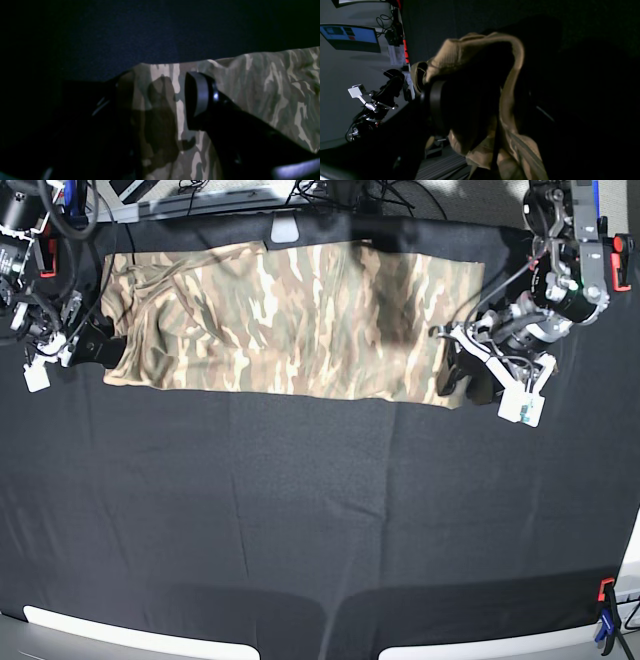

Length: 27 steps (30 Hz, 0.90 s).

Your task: Layout the t-shirt on the table in an organized manner, then fold the t-shirt properly

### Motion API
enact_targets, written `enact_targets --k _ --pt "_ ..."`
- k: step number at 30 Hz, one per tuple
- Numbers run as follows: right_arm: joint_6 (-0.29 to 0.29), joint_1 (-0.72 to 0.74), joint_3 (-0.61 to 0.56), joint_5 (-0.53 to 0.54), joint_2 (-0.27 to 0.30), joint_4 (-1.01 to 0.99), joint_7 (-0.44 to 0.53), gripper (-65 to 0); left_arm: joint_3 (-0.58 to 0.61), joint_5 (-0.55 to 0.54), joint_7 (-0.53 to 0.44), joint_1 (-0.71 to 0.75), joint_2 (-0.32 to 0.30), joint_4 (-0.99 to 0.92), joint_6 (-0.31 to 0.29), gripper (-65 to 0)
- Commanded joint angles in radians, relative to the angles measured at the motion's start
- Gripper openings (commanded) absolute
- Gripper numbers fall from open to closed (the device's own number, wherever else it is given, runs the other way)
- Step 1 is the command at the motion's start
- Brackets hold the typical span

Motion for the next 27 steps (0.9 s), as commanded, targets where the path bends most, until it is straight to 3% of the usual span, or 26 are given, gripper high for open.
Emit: enact_targets --k 1,6,11,17,20,23,24,27 --pt "0.006 0.013 0.005 0.025 0.026 0.011 0.004 -29.9 -0.002 -0.013 -0.024 -0.009 -0.006 0.021 -0.007 -34.5" --pt "0.006 0.013 0.005 0.025 0.024 0.011 0.004 -29.9 -0.002 -0.014 -0.024 -0.009 -0.006 0.022 -0.007 -34.5" --pt "0.006 0.013 -0.004 -0.047 0.024 0.011 0.004 -29.9 -0.002 -0.013 -0.024 -0.009 -0.006 0.021 -0.008 -34.5" --pt "0.006 0.013 -0.116 -0.065 0.024 0.011 0.004 -29.9 -0.002 -0.013 -0.024 -0.009 -0.006 0.021 -0.007 -34.5" --pt "0.006 0.013 -0.192 -0.188 0.024 0.011 0.113 -29.9 -0.002 -0.013 -0.020 -0.009 -0.006 0.022 -0.007 -34.5" --pt "0.006 0.013 -0.252 -0.225 0.024 0.011 0.134 -29.9 -0.002 -0.013 -0.019 -0.008 -0.006 0.022 -0.007 -34.5" --pt "0.006 0.013 -0.262 -0.225 0.024 0.011 0.135 -30.5 -0.002 -0.013 -0.019 -0.009 -0.006 0.021 -0.007 -34.5" --pt "0.006 0.013 -0.255 -0.225 0.025 0.011 0.146 -41.6 -0.002 -0.013 -0.019 -0.008 -0.006 0.021 -0.007 -34.5"
